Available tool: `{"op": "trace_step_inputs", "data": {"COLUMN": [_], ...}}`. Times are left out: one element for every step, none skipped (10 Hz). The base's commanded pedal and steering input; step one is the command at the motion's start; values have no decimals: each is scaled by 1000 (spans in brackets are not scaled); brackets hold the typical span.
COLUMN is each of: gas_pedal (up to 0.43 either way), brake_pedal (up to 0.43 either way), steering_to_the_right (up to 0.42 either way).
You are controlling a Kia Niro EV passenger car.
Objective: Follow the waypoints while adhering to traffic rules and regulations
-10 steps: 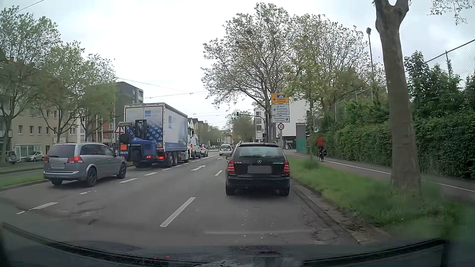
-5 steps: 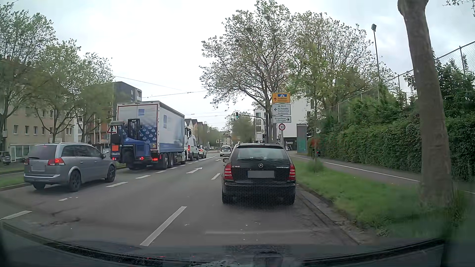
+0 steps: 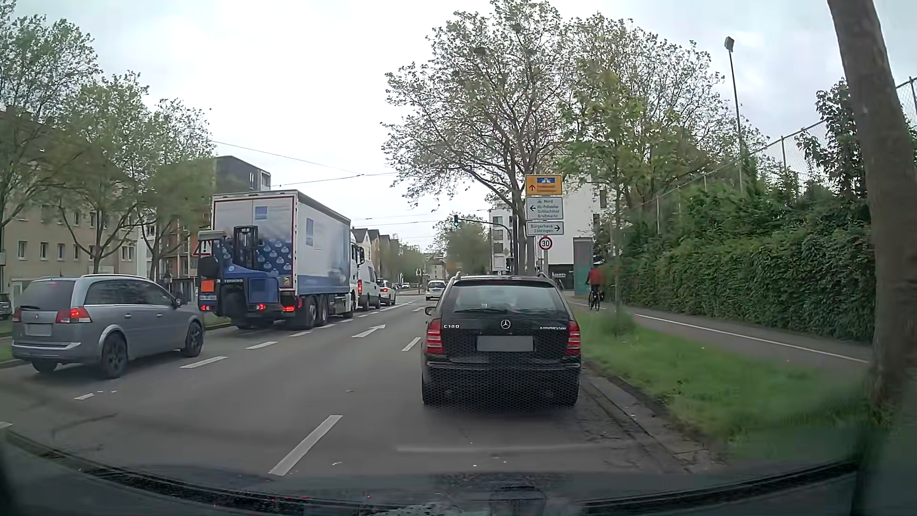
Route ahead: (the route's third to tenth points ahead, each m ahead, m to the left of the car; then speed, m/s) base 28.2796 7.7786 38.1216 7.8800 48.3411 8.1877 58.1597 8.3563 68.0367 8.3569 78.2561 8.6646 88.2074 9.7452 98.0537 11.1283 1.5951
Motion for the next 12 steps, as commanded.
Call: {"op": "trace_step_inputs", "data": {"gas_pedal": [0, 0, 0, 0, 0, 0, 47, 110, 130, 138, 157, 169], "brake_pedal": [110, 24, 0, 0, 0, 0, 0, 0, 0, 0, 0, 0], "steering_to_the_right": [5, 5, 4, 3, 3, 4, 4, 4, 3, 3, 3, 3]}}
